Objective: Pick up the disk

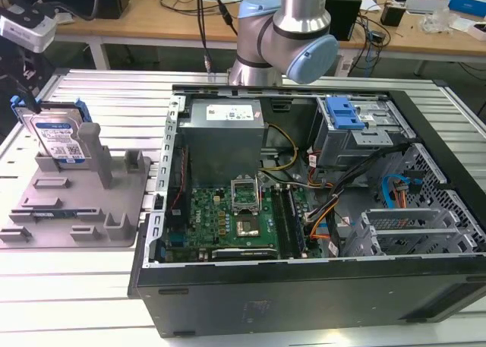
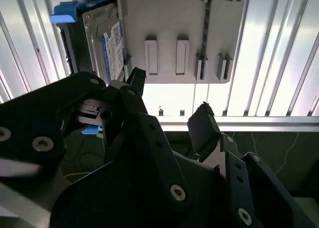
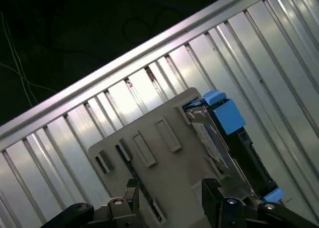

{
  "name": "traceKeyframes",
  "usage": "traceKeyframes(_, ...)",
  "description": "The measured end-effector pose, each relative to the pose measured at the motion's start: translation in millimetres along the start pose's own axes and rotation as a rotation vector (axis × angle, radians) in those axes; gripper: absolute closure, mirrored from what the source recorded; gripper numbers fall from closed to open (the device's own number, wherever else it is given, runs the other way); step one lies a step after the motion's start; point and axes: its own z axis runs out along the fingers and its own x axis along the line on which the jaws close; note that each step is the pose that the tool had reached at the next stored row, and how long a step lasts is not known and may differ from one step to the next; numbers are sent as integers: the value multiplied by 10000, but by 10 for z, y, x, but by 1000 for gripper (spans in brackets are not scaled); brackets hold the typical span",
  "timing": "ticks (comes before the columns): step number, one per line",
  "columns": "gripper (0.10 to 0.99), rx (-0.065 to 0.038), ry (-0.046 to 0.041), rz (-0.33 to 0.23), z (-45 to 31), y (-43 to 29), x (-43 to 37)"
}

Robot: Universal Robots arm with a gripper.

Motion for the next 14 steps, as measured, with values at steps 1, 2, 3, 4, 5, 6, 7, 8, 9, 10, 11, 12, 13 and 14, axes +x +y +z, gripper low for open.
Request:
traceKeyframes(1, 471, 3, 12, -370, 0, 0, 0)
traceKeyframes(2, 471, 4, 19, -557, 0, 0, 0)
traceKeyframes(3, 471, 5, 26, -747, 0, 0, 0)
traceKeyframes(4, 471, 6, 32, -915, 0, 0, 0)
traceKeyframes(5, 471, 7, 37, -1095, 1, 0, 0)
traceKeyframes(6, 471, 9, 44, -1291, 0, 0, 0)
traceKeyframes(7, 471, 11, 51, -1487, 0, 0, 0)
traceKeyframes(8, 471, 15, 58, -1755, 0, 0, 0)
traceKeyframes(9, 471, 19, 63, -1931, 0, 0, 0)
traceKeyframes(10, 471, 23, 70, -2149, 1, 0, 0)
traceKeyframes(11, 471, 27, 75, -2336, 1, -1, 0)
traceKeyframes(12, 471, 29, 79, -2490, 1, -1, -1)
traceKeyframes(13, 471, 34, 86, -2695, 1, -1, -1)
traceKeyframes(14, 471, 37, 90, -2854, 1, -2, -1)
